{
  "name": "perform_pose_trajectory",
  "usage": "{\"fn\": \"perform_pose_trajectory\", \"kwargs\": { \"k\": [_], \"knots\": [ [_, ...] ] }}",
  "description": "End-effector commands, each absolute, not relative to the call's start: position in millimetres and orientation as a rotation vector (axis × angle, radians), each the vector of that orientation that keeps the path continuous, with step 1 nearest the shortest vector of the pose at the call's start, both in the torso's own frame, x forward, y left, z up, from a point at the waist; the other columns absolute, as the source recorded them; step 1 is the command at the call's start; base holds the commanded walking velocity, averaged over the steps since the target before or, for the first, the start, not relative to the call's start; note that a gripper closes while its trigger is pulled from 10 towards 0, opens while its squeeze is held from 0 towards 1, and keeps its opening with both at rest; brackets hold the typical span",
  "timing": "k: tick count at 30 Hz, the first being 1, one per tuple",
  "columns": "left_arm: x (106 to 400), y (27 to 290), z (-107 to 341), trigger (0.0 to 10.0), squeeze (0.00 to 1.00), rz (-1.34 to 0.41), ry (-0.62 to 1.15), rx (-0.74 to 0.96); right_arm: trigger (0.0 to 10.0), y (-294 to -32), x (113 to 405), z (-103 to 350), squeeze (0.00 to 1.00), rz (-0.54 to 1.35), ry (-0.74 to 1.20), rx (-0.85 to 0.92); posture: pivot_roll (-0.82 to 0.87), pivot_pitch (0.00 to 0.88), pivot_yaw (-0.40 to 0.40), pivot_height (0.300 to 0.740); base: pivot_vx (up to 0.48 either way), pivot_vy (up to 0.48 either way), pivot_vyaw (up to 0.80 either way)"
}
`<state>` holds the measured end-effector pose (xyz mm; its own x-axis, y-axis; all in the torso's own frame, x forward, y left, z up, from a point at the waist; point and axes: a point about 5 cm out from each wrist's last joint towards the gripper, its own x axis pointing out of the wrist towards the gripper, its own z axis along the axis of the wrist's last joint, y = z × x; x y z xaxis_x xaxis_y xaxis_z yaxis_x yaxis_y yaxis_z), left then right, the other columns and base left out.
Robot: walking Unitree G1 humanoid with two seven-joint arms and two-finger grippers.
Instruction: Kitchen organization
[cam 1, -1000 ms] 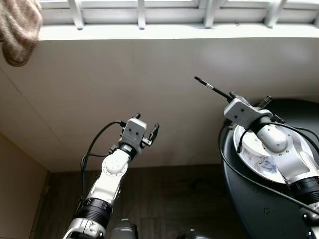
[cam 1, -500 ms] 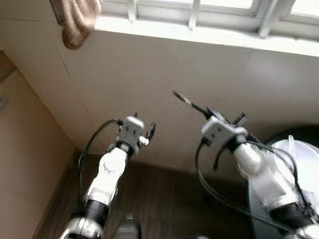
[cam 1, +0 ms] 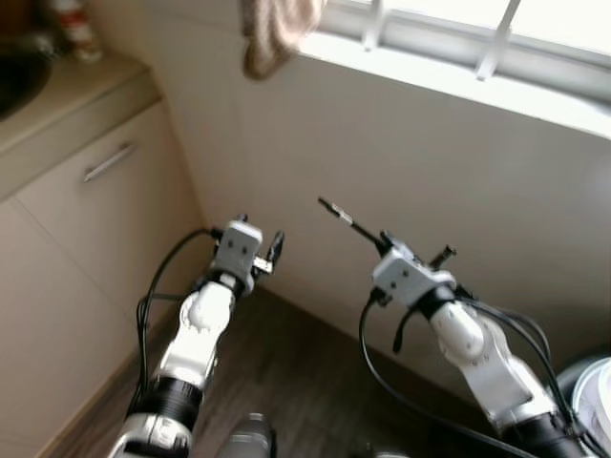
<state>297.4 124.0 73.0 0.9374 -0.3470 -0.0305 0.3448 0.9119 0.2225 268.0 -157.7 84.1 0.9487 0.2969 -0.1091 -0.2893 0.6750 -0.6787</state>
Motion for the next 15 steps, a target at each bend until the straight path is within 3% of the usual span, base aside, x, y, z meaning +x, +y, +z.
{"fn": "perform_pose_trajectory", "kwargs": {
  "k": [1,4,15],
  "knots": [
    [297.5,120.6,72.4,10.0,0.00,-0.371,-0.005,0.234,0.0,-165.0,269.0,82.4,0.00,0.281,0.017,-0.725,0.05,0.000,-0.050,0.740,0.000,0.000,0.80],
    [297.6,120.9,71.6,10.0,0.00,-0.370,0.003,0.233,0.0,-168.3,268.7,76.1,0.00,0.233,0.054,-0.676,0.06,0.000,-0.051,0.740,0.000,0.000,0.80],
    [297.3,120.8,69.4,10.0,0.00,-0.377,0.014,0.241,0.0,-172.7,272.1,71.8,0.00,0.162,0.087,-0.611,0.05,0.000,-0.048,0.740,0.000,0.468,0.80]
  ]
}}
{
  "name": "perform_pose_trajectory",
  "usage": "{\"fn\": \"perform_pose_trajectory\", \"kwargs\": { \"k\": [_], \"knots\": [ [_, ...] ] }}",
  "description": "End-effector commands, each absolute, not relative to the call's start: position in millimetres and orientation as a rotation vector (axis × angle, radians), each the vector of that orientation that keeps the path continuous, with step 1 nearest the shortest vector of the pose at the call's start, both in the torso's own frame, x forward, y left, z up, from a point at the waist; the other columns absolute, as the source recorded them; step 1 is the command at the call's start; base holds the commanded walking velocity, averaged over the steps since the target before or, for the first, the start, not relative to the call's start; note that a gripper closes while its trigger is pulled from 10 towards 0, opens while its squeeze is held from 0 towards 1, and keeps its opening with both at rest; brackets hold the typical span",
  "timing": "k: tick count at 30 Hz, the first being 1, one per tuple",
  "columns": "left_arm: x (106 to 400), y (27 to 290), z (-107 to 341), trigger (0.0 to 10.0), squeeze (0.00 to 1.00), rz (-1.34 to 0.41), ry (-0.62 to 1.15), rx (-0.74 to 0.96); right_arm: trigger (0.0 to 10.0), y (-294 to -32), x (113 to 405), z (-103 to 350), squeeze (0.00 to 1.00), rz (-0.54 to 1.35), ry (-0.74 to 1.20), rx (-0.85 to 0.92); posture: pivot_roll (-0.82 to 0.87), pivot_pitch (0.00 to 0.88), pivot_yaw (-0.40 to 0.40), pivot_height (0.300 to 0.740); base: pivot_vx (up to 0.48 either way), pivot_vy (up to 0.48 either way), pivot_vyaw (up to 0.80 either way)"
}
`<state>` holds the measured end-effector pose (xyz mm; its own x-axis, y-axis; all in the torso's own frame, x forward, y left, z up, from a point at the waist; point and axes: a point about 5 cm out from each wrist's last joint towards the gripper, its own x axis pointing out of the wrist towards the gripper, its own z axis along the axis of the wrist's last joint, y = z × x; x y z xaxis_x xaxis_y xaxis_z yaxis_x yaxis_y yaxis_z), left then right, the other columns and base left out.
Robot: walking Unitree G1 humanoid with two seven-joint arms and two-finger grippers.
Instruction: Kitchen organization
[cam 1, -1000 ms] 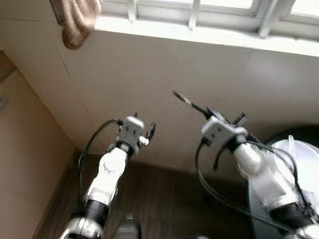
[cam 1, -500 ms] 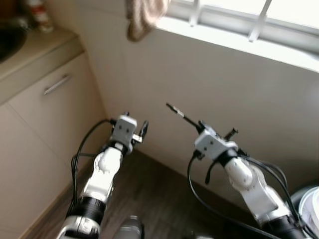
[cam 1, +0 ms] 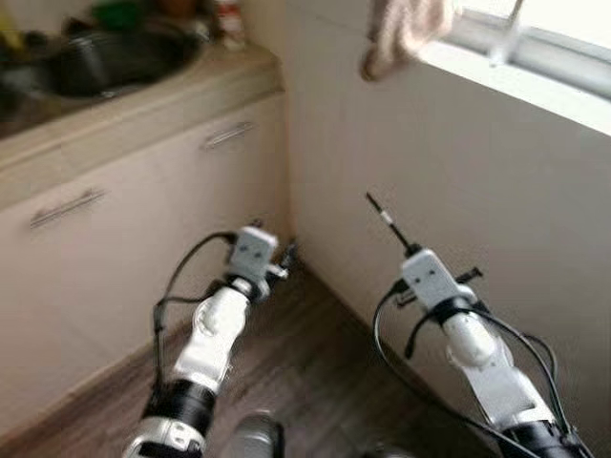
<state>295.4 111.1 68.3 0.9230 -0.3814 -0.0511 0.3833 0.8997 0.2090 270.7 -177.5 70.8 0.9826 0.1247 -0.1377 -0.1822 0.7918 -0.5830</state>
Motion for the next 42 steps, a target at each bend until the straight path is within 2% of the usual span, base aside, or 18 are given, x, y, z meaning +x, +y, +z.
{"fn": "perform_pose_trajectory", "kwargs": {
  "k": [1,5,6,7,18,24,30,33,38,42],
  "knots": [
    [297.3,120.8,69.4,10.0,0.00,-0.377,0.014,0.241,0.0,-172.7,272.1,71.8,0.00,0.162,0.087,-0.611,0.05,0.000,-0.048,0.740,0.000,0.472,0.80],
    [297.1,121.1,69.2,10.0,0.00,-0.376,0.012,0.239,0.2,-172.3,272.2,71.5,0.00,0.157,0.088,-0.607,0.05,0.000,-0.048,0.740,0.000,0.464,0.80],
    [297.2,121.6,69.7,10.0,0.00,-0.371,0.006,0.231,3.1,-172.7,272.8,71.7,0.00,0.144,0.088,-0.613,0.05,0.000,-0.048,0.740,0.000,0.292,0.41],
    [297.2,121.7,70.1,10.0,0.00,-0.370,0.004,0.232,10.0,-173.0,273.7,71.8,0.00,0.140,0.093,-0.618,0.06,0.000,-0.046,0.740,0.000,0.000,0.00],
    [297.5,122.2,75.0,10.0,0.00,-0.380,-0.031,0.238,10.0,-172.4,276.4,73.1,0.00,0.137,0.098,-0.579,0.05,0.000,-0.041,0.740,0.000,0.000,0.00],
    [302.2,137.1,98.7,10.0,0.00,-0.268,-0.179,0.208,10.0,-172.0,277.1,82.7,0.00,0.107,0.025,-0.614,0.05,0.000,-0.040,0.740,0.000,0.000,0.00],
    [302.3,136.0,108.1,10.0,0.00,-0.274,-0.241,0.212,10.0,-165.9,275.4,90.1,0.00,0.118,-0.055,-0.691,0.06,0.000,-0.041,0.740,0.336,0.000,0.80],
    [302.5,135.8,112.0,10.0,0.00,-0.267,-0.270,0.216,10.0,-165.1,278.1,104.2,0.00,0.078,-0.156,-0.706,0.06,0.000,-0.042,0.740,0.428,0.000,0.80],
    [303.8,138.2,120.4,10.0,0.00,-0.250,-0.315,0.231,10.0,-164.4,279.8,119.9,0.00,0.032,-0.262,-0.725,0.06,0.000,-0.043,0.740,0.460,0.000,0.00],
    [304.5,139.9,127.5,10.0,0.00,-0.237,-0.358,0.247,10.0,-161.9,280.3,150.2,0.00,-0.031,-0.450,-0.781,0.06,0.000,-0.046,0.740,0.472,0.000,0.00]
  ]
}}
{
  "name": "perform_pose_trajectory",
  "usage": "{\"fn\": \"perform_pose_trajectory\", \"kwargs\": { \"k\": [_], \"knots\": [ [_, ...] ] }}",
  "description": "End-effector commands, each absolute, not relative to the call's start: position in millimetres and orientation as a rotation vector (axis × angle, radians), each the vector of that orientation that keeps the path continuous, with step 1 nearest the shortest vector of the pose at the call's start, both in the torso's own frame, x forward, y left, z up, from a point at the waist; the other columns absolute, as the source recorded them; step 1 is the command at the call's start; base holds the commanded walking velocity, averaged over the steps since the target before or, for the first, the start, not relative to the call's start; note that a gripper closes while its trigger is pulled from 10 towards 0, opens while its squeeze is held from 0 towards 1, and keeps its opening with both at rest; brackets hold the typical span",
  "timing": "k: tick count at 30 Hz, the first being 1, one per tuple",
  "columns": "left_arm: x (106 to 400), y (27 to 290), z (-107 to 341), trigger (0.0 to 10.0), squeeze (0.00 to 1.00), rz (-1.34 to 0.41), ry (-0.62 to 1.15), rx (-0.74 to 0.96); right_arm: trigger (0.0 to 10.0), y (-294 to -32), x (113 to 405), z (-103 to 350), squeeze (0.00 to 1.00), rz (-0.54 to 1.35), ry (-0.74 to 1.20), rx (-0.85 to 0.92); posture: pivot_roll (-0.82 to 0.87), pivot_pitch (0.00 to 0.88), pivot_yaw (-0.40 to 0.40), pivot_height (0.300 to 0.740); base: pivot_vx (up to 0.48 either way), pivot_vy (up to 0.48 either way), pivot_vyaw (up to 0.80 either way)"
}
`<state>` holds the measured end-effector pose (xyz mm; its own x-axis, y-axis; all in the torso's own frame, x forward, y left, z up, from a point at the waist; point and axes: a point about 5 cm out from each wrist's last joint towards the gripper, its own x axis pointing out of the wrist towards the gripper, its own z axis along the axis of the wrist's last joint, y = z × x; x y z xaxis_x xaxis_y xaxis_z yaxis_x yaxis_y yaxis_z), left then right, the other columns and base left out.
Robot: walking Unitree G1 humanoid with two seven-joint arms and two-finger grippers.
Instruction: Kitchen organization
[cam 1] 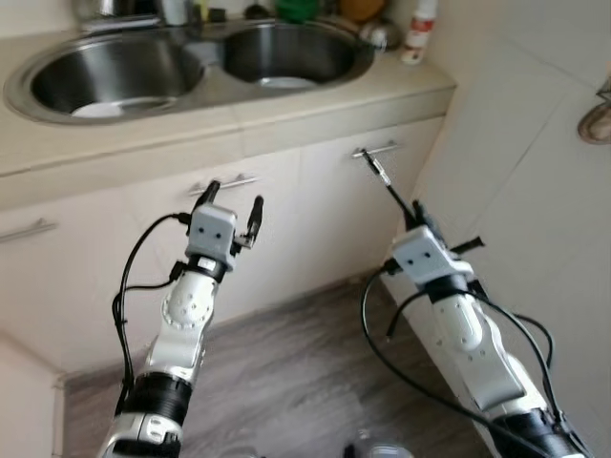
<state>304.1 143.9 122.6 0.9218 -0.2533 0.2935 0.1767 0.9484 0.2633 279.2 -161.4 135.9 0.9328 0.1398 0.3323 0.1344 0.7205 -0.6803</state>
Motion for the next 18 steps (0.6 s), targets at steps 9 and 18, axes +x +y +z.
{"fn": "perform_pose_trajectory", "kwargs": {
  "k": [9,18],
  "knots": [
    [304.9,140.1,128.6,10.0,0.00,-0.227,-0.370,0.253,10.0,-153.2,280.4,160.1,0.00,-0.030,-0.542,-0.864,0.07,0.000,-0.048,0.740,0.472,0.000,0.44],
    [306.4,141.0,129.9,10.0,0.00,-0.219,-0.376,0.258,10.0,-157.7,282.2,166.9,0.00,-0.065,-0.558,-0.792,0.07,0.000,-0.047,0.740,0.472,0.000,0.53]
  ]
}}
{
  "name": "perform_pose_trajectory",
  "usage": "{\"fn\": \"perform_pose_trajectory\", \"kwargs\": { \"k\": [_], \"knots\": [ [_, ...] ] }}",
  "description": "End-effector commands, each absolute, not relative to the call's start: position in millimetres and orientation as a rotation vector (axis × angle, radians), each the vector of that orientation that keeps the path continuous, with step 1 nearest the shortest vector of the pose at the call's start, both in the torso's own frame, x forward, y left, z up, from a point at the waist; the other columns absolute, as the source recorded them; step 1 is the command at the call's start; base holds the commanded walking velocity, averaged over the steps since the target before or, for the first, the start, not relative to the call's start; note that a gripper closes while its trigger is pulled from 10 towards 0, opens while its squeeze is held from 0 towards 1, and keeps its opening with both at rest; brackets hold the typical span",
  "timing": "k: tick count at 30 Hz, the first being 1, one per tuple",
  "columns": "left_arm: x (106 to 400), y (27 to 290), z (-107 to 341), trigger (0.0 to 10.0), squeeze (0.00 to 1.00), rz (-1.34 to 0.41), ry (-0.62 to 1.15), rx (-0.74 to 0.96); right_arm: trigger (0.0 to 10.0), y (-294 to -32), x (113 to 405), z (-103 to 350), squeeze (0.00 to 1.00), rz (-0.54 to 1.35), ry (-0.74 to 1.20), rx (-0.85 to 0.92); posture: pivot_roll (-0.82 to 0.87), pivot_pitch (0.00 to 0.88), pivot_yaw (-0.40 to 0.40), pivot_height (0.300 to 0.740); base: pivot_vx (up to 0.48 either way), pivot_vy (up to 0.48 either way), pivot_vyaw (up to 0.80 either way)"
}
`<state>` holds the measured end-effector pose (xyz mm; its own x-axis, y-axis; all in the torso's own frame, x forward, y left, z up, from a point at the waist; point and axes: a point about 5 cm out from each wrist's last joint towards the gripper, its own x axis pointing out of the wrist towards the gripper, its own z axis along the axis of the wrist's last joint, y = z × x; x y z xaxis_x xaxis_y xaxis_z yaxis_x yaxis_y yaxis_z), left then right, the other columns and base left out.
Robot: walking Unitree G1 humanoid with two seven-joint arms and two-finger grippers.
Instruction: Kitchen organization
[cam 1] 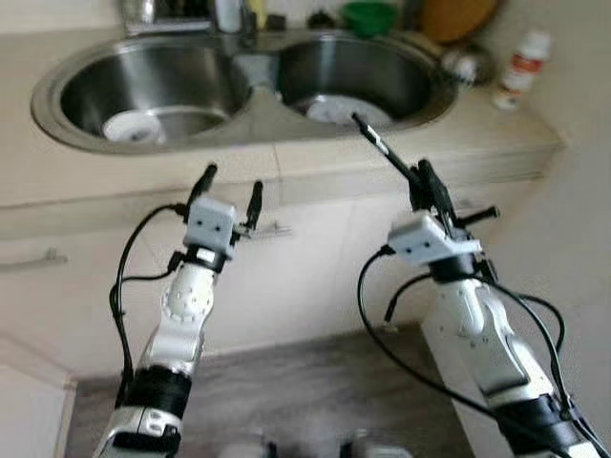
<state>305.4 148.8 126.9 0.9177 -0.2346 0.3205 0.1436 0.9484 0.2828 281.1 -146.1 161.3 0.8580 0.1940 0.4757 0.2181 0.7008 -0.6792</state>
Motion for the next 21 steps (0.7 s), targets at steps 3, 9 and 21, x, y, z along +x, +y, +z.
{"fn": "perform_pose_trajectory", "kwargs": {
  "k": [3,9,21],
  "knots": [
    [306.9,141.6,131.1,10.0,0.00,-0.214,-0.384,0.259,10.0,-159.3,283.6,172.0,0.00,-0.075,-0.573,-0.783,0.07,0.000,-0.047,0.740,0.472,0.000,0.00],
    [307.7,143.7,138.1,10.0,0.00,-0.190,-0.425,0.274,10.0,-156.8,287.2,190.5,0.00,-0.091,-0.650,-0.802,0.07,0.000,-0.047,0.740,0.472,0.000,0.00],
    [310.3,159.6,164.5,10.0,0.00,-0.029,-0.559,0.287,10.0,-155.2,294.8,199.4,0.00,-0.082,-0.660,-0.742,0.08,0.000,-0.054,0.740,0.206,0.000,0.34]
  ]
}}
